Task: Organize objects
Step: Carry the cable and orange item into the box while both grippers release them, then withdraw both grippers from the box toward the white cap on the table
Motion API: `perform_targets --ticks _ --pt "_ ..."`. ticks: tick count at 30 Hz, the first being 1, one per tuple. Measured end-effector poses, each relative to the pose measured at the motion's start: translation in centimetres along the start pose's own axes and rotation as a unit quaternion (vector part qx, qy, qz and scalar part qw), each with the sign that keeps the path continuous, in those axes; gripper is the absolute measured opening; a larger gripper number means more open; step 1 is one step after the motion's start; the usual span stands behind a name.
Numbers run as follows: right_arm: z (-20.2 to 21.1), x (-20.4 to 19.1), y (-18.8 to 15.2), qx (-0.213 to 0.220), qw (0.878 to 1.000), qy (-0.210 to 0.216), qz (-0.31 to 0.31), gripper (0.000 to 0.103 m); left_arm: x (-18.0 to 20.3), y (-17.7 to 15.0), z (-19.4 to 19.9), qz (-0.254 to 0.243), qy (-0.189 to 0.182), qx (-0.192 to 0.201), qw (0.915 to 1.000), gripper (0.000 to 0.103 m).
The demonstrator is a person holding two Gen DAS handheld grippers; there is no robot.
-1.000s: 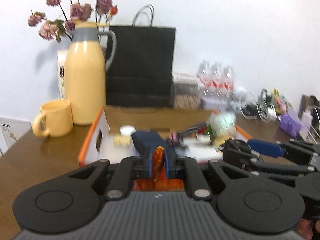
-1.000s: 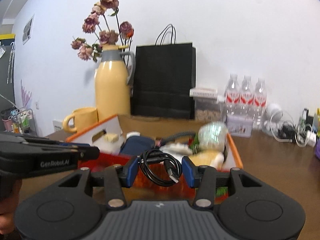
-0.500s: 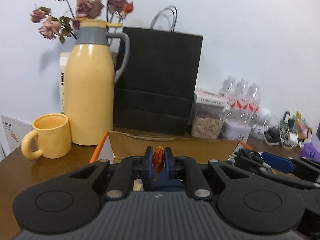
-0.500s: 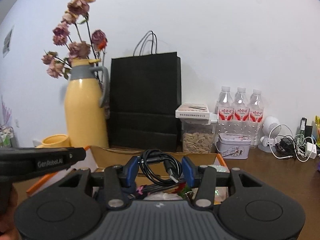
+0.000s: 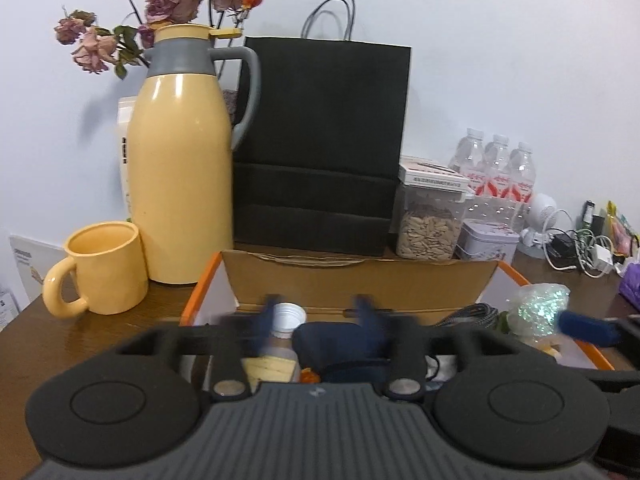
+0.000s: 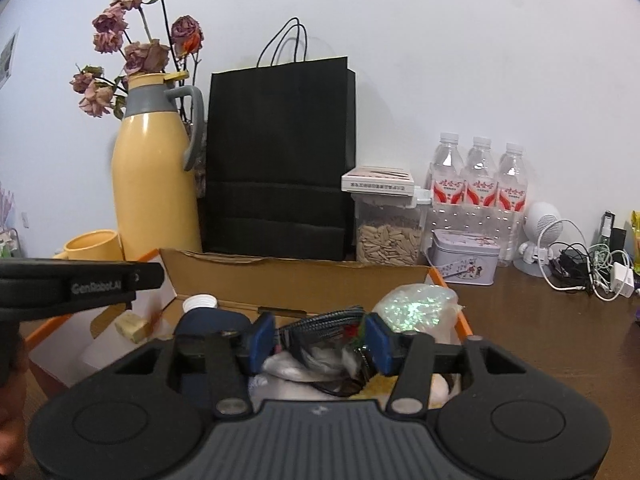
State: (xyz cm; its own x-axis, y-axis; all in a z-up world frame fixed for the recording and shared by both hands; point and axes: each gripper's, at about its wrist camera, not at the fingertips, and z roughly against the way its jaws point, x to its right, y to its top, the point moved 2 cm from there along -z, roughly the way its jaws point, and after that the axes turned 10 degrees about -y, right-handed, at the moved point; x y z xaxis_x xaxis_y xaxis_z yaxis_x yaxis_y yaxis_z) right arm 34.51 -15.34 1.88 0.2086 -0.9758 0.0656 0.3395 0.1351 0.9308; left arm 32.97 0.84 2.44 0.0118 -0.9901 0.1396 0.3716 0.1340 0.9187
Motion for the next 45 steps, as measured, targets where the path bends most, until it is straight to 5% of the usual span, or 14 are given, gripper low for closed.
perform_targets --ticks 1,2,18,33,45 --pt "0.2 0.2 0.0 0.005 1.0 -0.004 -0.004 0.092 0.0 0.0 0.2 -0.001 0.004 0.01 0.9999 0.093" --pt "0.3 0.3 0.0 0.01 1.0 -0.007 -0.007 0.097 -0.1 0.1 0.3 -0.001 0.006 0.02 0.9998 0.103" --pt "1.1 1.0 0.1 0.01 1.0 -0.006 -0.02 0.103 0.4 0.8 1.9 0.005 -0.014 0.039 0.9991 0.103" --pt "6.4 0.7 -1.0 0.025 0.999 0.021 0.014 0.103 -0.9 -0.3 8.0 -0.008 -0.02 0.052 0.9984 0.103" --pt "9.3 -0.8 -4.9 -0.023 0.997 0.043 0.056 0.103 -4.0 -5.1 11.5 -0.021 0.001 -0.015 0.9997 0.103"
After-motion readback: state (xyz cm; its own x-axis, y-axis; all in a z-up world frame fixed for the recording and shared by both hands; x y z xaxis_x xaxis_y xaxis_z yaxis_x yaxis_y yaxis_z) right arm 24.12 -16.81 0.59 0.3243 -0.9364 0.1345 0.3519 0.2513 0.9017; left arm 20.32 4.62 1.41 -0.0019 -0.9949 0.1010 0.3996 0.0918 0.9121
